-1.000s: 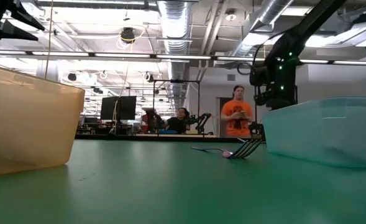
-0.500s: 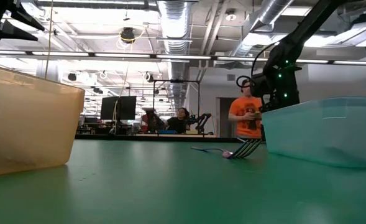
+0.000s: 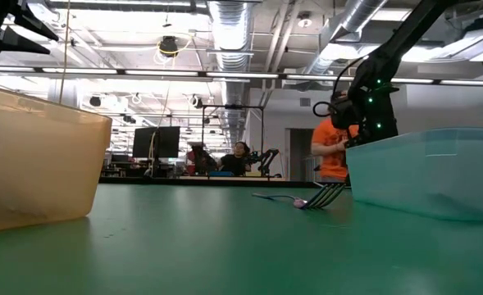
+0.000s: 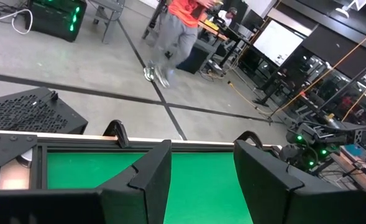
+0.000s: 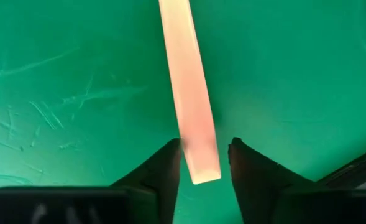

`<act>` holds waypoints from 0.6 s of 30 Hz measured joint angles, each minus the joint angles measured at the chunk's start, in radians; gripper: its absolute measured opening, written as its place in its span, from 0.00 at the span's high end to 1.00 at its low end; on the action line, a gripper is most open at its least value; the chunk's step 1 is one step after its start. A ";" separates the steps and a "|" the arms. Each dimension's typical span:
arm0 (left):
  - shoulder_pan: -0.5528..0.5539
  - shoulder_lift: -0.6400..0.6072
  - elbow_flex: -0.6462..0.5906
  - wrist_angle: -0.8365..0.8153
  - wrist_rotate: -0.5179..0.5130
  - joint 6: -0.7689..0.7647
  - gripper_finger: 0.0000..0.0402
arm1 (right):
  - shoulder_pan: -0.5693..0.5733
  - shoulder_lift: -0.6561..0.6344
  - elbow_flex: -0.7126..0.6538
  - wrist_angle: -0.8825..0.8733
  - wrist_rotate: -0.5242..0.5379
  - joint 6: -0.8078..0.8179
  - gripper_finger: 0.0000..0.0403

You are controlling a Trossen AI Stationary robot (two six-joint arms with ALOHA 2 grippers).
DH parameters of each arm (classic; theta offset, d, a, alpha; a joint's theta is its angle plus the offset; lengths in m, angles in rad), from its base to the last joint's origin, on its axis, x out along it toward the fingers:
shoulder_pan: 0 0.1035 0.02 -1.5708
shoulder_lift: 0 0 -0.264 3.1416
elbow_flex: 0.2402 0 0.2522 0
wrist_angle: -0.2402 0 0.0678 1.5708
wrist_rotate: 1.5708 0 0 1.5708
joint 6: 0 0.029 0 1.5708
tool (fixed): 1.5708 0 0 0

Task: Sort silverware by color (type)
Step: Put the yellow fork into the green bin

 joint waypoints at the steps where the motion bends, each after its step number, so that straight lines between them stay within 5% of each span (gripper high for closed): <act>1: 0.000 0.000 0.000 0.000 0.000 0.000 0.61 | 0.000 0.000 0.000 0.000 0.000 0.001 0.62; 12: 0.000 0.000 0.000 0.000 0.000 -0.008 0.61 | 0.010 -0.001 0.028 -0.063 0.053 0.008 0.95; 18: 0.000 0.000 0.000 0.000 0.000 -0.009 0.61 | 0.032 -0.006 0.085 -0.105 0.052 0.015 0.91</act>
